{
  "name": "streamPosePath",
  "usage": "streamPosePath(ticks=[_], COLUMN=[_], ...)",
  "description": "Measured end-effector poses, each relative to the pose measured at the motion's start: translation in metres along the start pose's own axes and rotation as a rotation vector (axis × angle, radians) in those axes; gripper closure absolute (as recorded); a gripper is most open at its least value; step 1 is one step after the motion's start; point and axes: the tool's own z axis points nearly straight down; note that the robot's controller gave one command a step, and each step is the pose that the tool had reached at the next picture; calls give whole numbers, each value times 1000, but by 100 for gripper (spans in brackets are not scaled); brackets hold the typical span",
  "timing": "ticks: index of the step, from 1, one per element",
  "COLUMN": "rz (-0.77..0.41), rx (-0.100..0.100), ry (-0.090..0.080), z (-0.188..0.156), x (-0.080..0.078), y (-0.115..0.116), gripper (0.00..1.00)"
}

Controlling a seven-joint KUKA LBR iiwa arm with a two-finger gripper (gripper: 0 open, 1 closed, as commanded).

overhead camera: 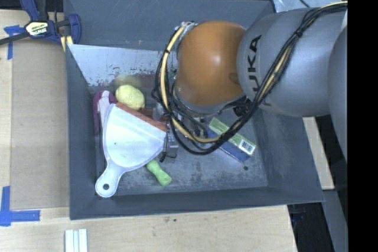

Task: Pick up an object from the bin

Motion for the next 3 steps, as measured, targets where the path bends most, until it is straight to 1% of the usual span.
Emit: streamPosePath(ticks=[1, 2, 3], rz=[3, -431, -392], rx=[-2, -1, -1], ry=[-8, -11, -16], z=[-4, 100, 43], x=[-2, -20, -19], y=[0, -11, -21], gripper=[0, 0, 0])
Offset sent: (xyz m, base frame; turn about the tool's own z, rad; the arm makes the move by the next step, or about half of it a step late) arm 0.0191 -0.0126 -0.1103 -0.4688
